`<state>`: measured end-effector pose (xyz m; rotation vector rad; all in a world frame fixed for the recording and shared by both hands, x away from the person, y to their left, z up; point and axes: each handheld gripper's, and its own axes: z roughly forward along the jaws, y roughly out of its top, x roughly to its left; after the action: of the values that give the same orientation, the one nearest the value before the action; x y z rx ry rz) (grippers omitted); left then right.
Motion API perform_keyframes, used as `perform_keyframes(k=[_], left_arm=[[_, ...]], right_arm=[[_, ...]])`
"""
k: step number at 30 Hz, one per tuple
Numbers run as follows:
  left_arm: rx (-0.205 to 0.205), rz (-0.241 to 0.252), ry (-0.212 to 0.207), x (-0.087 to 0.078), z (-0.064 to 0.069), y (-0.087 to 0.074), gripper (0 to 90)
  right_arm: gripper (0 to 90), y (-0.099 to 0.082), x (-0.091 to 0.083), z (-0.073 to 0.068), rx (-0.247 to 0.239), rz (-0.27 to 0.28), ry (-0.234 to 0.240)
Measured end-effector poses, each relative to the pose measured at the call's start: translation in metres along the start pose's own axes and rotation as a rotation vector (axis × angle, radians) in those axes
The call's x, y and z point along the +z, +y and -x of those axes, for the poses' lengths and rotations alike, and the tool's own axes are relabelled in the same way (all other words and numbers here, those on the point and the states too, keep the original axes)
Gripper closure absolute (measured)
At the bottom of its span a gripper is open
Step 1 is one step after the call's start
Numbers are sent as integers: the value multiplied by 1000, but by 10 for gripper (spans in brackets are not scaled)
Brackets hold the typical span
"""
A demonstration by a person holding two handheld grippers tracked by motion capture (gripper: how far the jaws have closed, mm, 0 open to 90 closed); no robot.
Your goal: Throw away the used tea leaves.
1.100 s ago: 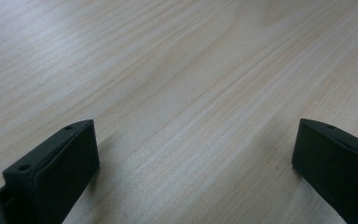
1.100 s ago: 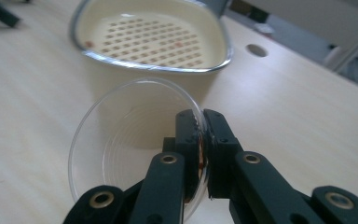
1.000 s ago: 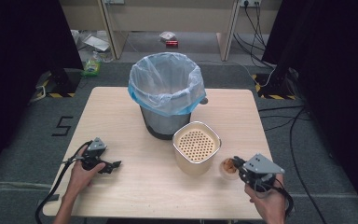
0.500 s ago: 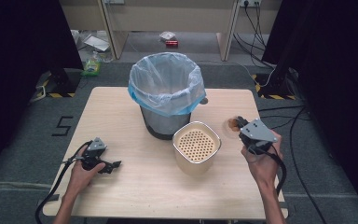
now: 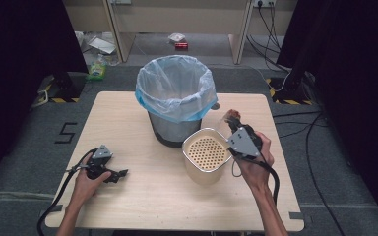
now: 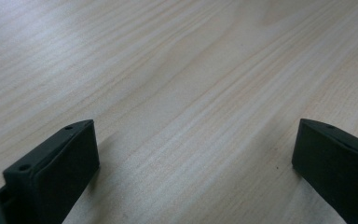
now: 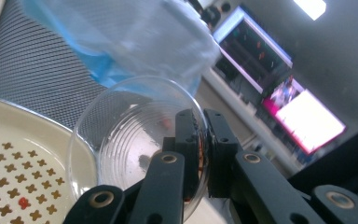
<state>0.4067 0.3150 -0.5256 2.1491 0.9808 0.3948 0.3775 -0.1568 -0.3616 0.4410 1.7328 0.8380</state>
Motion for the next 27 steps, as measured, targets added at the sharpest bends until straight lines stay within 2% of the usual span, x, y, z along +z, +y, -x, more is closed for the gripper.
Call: perform_keyframes(k=[1,2,3,5,6,9,10,11,14,16,17,18,20,23,24,25,27], left_arm=[[0,0,0,0,0,0,0],[0,0,0,0,0,0,0],[0,0,0,0,0,0,0],[0,0,0,0,0,0,0],[0,0,0,0,0,0,0],[0,0,0,0,0,0,0],[0,0,0,0,0,0,0],[0,0,0,0,0,0,0],[0,0,0,0,0,0,0],[0,0,0,0,0,0,0],[0,0,0,0,0,0,0],[0,0,0,0,0,0,0],[0,0,0,0,0,0,0],[0,0,0,0,0,0,0],[0,0,0,0,0,0,0],[1,0,0,0,0,0,0],[0,0,0,0,0,0,0]], right_arm=[[860,2,1,-10,-91,12,-13],[860,2,1,-10,-91,12,-13],[860,4,1,-18,-165,31,-21],[861,6,1,-25,-219,39,-32],[861,6,1,-25,-219,39,-32],[860,5,1,-33,-271,65,-59],[864,5,0,-36,-331,83,-85],[864,6,-1,-37,-347,98,-95],[865,7,-5,-39,-337,122,-114],[866,7,-3,-50,-468,128,-139],[867,6,-3,-53,-505,141,-154],[867,6,-3,-53,-505,141,-154],[870,6,-2,-61,-574,164,-179],[869,4,1,-63,-598,152,-179],[873,3,1,-64,-637,164,-200],[873,3,1,-64,-656,168,-212],[873,2,3,-65,-661,163,-223]])
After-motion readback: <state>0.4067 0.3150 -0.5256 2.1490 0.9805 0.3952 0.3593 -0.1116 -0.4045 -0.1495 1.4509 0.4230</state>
